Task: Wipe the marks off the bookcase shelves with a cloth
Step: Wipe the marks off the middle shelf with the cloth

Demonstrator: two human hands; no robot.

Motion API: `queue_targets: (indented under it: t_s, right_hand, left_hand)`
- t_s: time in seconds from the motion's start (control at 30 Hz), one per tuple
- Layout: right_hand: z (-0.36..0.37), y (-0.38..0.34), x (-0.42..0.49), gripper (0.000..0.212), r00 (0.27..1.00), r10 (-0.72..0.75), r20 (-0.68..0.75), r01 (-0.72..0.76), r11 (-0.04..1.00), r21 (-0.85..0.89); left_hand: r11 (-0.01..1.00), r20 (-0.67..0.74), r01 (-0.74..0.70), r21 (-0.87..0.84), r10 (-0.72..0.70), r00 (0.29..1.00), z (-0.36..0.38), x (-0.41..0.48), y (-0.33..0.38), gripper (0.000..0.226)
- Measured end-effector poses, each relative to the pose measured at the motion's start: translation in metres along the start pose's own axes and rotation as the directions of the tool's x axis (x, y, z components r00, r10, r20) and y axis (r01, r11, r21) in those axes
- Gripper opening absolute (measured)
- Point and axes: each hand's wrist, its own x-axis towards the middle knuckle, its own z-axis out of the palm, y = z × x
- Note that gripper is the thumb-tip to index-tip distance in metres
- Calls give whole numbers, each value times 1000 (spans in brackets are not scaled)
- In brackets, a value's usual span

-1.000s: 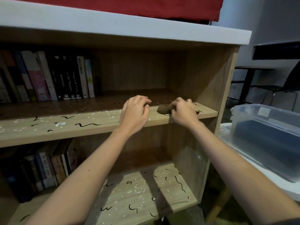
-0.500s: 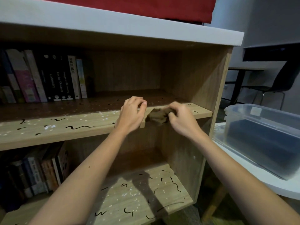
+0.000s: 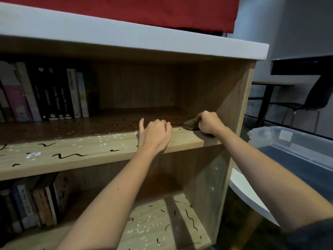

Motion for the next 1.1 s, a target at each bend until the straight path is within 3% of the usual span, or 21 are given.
queue_targets:
  t_s: [0.13,0.23,0.33,0.4,0.47,0.5,0.57,0.67,0.77,0.83,0.9,1.0,1.1]
  right_hand:
    - [3,-13,-21,25,994,-104,24,103,993,53]
    - [-11,-18,-42,26,985,-161,60,145,967,209]
    - [-19,-16,-35,25,995,-84,-49,95,940,329]
    - [-13,-20,-39,28,997,-53,-49,65,956,287]
    - [4,-27,-57,31,992,-114,-48,120,983,141]
    - [13,-32,-70,30,981,-175,-81,182,979,89]
    - [20,-42,-97,29,962,-231,-143,255,949,187]
    - [22,-42,-101,27,950,-171,-263,257,906,337]
    - [33,-40,-99,29,937,-122,-327,196,959,205]
    - [42,-47,-110,30,938,-185,-292,243,954,177]
    - [39,-58,-118,28,927,-223,-302,315,901,300]
    - [31,-62,-110,26,907,-97,-409,269,882,387]
    - [41,-64,-118,30,940,-196,-278,257,946,200]
  left_hand:
    - [999,15,15,31,-15,1000,2,1,4,54]
    - [992,-12,98,-85,-99,995,1,4,-1,52]
    - [958,-153,108,-265,-152,977,-4,1,-1,43]
    - [933,-250,50,-356,-147,957,-9,-5,1,39]
    - [916,-304,-23,-402,-109,946,-14,-12,2,40]
    - [916,-311,-49,-398,-84,947,-17,-15,1,41]
    - [938,-312,-103,-332,-7,950,-24,-24,-6,41]
    - [966,-296,-183,-183,124,947,-34,-35,-21,40]
    - [977,-247,-208,-43,191,950,-41,-38,-34,42]
    - [976,-195,-218,0,214,957,-42,-40,-42,43]
    - [972,-180,-215,-90,197,964,-40,-40,-47,43]
    - [918,-268,-168,-360,71,961,-45,-39,-47,32]
    - [901,-307,-146,-408,15,952,-58,-44,-54,26]
